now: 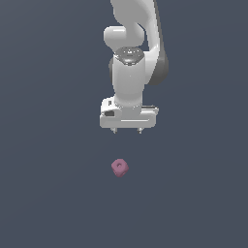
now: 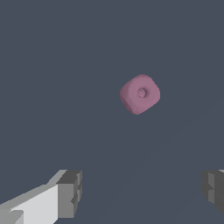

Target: Pick up the object and move it to a goal position.

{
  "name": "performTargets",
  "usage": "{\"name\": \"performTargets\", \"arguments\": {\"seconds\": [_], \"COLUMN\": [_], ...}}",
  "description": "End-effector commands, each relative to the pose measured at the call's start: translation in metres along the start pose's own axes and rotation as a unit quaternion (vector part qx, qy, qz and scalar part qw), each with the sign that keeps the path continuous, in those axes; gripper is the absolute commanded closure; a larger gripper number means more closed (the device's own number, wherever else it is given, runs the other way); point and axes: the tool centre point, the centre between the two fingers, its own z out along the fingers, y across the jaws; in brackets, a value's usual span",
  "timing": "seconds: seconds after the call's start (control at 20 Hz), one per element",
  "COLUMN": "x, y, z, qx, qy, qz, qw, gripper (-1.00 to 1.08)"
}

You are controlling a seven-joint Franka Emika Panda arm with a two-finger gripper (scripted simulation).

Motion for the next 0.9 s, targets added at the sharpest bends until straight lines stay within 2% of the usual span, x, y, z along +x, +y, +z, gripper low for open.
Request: {"name": "performTargets", "arguments": {"seconds": [0.0,0.45,0.85], "x": [0.000,0.004,0.005], "y": [0.000,-0.022,-0.022], "z": [0.000,-0.007,-0.006], "qx": [0.000,0.002,0.002], "qy": [0.000,0.005,0.005], "qz": [0.000,-0.036,-0.040], "qw": [1.0000,0.9993,0.9992], "gripper": [-0.92,-0.92,-0.92]}}
